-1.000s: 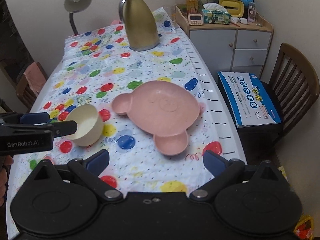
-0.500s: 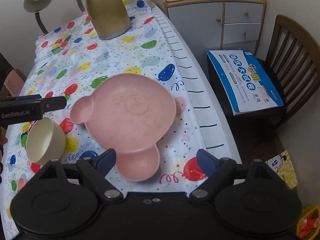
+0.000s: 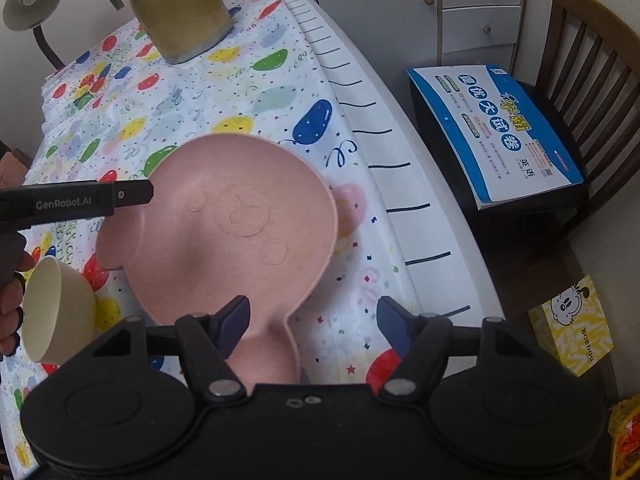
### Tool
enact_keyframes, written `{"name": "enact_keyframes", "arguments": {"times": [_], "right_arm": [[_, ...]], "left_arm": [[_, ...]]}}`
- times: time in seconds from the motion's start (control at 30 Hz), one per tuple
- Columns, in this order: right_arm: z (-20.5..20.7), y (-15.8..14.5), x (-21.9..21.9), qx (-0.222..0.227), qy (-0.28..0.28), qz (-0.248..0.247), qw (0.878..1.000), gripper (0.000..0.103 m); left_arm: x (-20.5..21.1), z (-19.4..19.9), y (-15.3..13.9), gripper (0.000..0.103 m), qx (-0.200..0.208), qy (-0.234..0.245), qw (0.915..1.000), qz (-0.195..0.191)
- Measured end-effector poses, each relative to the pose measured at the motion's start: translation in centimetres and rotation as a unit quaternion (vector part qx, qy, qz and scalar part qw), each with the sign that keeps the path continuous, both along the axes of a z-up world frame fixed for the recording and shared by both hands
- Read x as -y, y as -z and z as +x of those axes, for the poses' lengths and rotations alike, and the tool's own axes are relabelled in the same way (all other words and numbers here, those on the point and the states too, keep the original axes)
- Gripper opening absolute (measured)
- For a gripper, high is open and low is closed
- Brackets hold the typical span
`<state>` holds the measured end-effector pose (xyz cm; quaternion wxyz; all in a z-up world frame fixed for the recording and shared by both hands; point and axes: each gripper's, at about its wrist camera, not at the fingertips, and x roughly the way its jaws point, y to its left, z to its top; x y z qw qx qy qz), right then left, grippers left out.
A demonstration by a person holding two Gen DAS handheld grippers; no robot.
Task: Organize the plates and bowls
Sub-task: 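Close both grippers on the rim of the pink bear-shaped plate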
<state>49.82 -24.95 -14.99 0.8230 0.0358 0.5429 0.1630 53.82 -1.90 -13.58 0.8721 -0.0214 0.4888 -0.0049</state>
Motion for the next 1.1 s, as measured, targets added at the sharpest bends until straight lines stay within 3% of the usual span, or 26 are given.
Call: {"name": "enact_keyframes", "arguments": {"times": [0.17,0.23,0.33,0.47,0.57,1.1], "right_arm": [[0.6,0.7,0.2,-0.016,0.012,0.017,1.000,0.053],[0.7,0.9,0.3,-0.027,0.019,0.025,0.999,0.045],[0.8,1.1,0.5,-0.036,0.033,0.036,0.998,0.036],[1.0,1.1,0.7,-0.045,0.039,0.053,0.997,0.025],[0.9,0.9,0.3,-0.045,0.038,0.059,0.997,0.011],[-0.5,-0.1,2.8,-0.062,0.032,0.056,0.996,0.008]], "left_arm": [[-0.3,0.7,0.7,0.060,-0.012,0.001,0.9999,-0.011],[-0.6,0.9,1.0,0.046,-0.017,0.000,0.9997,-0.017],[-1.0,1.1,1.1,0.035,-0.021,-0.005,0.9995,-0.021],[-1.5,1.4,0.9,0.019,-0.027,-0.005,0.9982,-0.053],[-1.1,1.5,0.8,0.016,-0.033,0.005,0.9987,-0.039],[1.5,-2.3,-1.3,0.012,-0.065,0.034,0.9968,-0.031]]}}
